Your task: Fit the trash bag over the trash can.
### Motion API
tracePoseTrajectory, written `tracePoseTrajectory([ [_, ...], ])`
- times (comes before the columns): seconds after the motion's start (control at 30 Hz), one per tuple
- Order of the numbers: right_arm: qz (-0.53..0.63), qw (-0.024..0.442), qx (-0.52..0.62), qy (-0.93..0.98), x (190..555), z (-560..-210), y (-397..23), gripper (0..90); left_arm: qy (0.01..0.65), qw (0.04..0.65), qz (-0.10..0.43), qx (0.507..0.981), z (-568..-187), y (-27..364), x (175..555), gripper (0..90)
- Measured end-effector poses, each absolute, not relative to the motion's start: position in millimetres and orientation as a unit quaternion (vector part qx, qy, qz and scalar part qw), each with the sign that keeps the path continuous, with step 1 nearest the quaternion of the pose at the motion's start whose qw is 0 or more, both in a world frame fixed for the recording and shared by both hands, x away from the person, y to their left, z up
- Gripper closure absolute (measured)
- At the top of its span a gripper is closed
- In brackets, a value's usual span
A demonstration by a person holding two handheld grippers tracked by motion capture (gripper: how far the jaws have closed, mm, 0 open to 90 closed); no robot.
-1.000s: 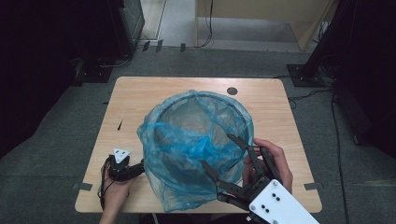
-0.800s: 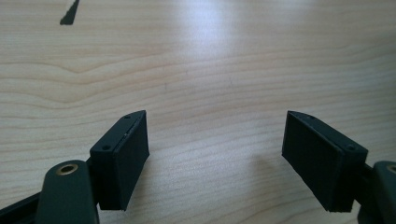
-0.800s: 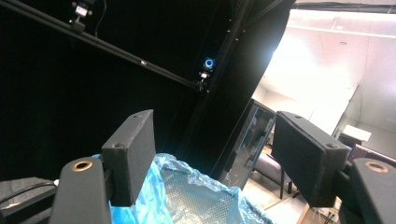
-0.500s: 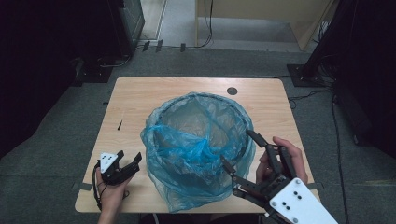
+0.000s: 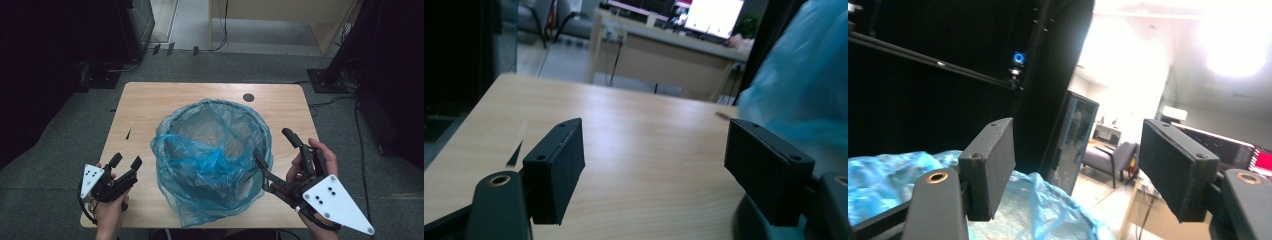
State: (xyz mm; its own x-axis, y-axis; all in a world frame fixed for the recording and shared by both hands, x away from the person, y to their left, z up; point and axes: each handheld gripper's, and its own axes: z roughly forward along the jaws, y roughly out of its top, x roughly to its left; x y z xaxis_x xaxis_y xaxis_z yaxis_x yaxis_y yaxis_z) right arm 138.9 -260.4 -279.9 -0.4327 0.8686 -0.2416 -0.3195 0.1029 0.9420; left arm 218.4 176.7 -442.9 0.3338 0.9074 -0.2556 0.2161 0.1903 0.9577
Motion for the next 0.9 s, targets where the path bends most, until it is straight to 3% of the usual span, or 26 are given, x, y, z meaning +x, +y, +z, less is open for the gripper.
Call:
tracePoseTrajectory([
  [0.3,0.610,0.474,0.289,0.566,153,-291,-269,33.7,0.430,0.645,0.275,0.568,-409,161,198,24.5],
  [0.73,0.607,0.459,0.307,0.572,159,-296,-274,38.7,0.348,0.660,0.246,0.619,-417,133,194,24.7],
  [0.83,0.607,0.456,0.308,0.573,160,-297,-272,38.8,0.345,0.659,0.240,0.624,-420,128,195,26.6],
  [0.9,0.607,0.455,0.306,0.575,160,-297,-271,38.9,0.334,0.650,0.247,0.636,-422,124,193,33.4],
])
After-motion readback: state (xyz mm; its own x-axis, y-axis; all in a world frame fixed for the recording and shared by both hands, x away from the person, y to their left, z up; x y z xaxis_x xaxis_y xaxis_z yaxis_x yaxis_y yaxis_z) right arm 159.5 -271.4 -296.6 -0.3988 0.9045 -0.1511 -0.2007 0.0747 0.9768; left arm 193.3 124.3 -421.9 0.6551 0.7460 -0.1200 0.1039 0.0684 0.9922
